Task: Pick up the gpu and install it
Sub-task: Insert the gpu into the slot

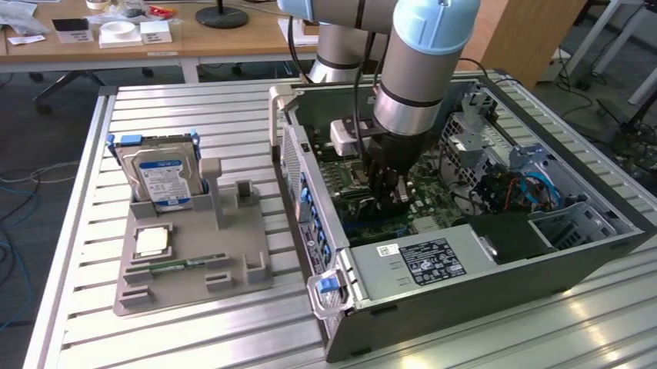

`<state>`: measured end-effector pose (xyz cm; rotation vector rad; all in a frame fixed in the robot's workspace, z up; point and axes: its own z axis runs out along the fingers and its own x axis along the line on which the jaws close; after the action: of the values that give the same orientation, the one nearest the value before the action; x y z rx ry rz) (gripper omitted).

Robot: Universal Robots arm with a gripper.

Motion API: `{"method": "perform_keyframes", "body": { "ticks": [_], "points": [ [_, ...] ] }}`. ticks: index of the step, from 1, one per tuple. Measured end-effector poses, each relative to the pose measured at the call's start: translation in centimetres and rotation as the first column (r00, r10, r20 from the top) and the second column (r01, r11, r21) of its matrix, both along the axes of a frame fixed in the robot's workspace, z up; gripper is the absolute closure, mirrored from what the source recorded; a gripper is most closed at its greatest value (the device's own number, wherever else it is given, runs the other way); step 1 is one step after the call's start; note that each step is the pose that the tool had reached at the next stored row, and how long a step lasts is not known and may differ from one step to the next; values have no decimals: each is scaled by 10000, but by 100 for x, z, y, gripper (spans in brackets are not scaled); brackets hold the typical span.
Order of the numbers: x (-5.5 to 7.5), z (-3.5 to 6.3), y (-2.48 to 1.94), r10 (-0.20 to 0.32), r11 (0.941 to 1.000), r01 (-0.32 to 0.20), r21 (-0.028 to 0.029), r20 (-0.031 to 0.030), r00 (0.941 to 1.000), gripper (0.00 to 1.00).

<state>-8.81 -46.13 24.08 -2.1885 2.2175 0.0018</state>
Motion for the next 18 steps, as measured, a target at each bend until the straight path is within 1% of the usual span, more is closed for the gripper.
{"method": "perform_keyframes", "body": {
  "ticks": [6,7,8,9,10,11,18],
  "points": [
    [0,0,0,0,10000,0,0,0,10000,73],
    [-1,-2,1,-1,10000,1,7,-4,10000,73],
    [-1,-2,1,-1,10000,1,6,1,10000,72],
    [0,-3,1,-1,10000,1,6,3,10000,66],
    [0,-1,1,-1,10000,1,2,1,10000,66],
    [0,-1,0,0,10000,0,2,1,10000,60],
    [1,14,2,1,10000,-1,-2,-1,10000,60]
  ]
}}
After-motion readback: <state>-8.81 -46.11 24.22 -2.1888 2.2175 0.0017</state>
